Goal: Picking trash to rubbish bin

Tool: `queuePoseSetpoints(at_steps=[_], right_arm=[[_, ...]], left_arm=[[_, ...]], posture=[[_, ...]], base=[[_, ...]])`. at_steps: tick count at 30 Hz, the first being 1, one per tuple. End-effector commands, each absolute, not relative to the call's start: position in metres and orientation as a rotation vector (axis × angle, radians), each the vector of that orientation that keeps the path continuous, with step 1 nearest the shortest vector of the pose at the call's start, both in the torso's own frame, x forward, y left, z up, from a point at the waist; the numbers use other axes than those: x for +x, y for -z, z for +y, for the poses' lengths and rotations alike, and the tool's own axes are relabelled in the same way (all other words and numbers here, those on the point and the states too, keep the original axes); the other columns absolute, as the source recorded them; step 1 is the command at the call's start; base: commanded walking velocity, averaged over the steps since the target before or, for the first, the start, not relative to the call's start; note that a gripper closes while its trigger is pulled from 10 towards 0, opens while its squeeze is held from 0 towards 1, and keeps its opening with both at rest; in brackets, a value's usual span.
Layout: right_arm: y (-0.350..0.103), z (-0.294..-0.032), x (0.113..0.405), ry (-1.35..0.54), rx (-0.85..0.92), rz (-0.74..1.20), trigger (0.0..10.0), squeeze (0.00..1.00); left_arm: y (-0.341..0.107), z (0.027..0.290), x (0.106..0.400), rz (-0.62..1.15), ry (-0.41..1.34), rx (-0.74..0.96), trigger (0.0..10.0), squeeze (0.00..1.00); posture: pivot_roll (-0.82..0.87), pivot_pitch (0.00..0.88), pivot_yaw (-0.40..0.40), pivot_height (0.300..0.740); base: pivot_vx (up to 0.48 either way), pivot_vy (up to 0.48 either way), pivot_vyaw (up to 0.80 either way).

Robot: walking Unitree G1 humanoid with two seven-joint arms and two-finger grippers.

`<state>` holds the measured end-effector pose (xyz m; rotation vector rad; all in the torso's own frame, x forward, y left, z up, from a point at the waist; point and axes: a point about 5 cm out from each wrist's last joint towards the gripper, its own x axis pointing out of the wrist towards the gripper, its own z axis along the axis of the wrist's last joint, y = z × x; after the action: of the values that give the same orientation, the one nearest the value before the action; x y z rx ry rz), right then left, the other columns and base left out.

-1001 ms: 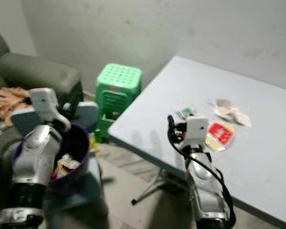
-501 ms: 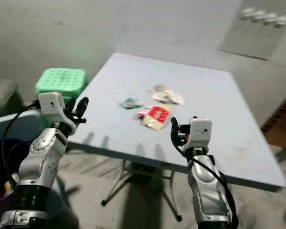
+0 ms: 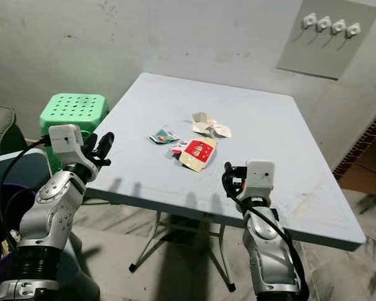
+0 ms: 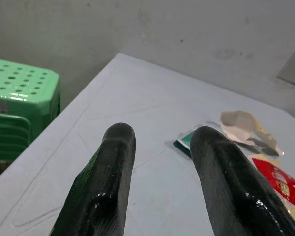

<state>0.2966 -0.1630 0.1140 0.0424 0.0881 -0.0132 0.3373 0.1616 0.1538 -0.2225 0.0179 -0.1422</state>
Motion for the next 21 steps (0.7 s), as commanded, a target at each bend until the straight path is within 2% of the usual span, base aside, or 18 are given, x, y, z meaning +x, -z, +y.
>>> queuePoseSetpoints(at_steps=[1,13,21], right_arm=[[-0.122,-0.170,0.297,0.025,0.028,0.052,10.0,0.00],[-0.129,-0.160,0.294,-0.107,-0.023,0.011,10.0,0.00],[-0.129,-0.157,0.293,-0.119,-0.034,0.011,10.0,0.00]], left_arm=[[-0.157,0.156,0.336,0.013,0.168,-0.212,10.0,0.00],[-0.152,0.140,0.328,0.048,0.276,-0.126,10.0,0.00],[-0.149,0.131,0.323,0.063,0.353,-0.087,10.0,0.00]], posture=[[-0.07,0.033,-0.094,0.740],[-0.07,0.068,-0.093,0.740],[-0.07,0.074,-0.090,0.740]], base=[[0.000,0.000,0.00],[0.000,0.000,0.00],[0.000,0.000,0.00]])
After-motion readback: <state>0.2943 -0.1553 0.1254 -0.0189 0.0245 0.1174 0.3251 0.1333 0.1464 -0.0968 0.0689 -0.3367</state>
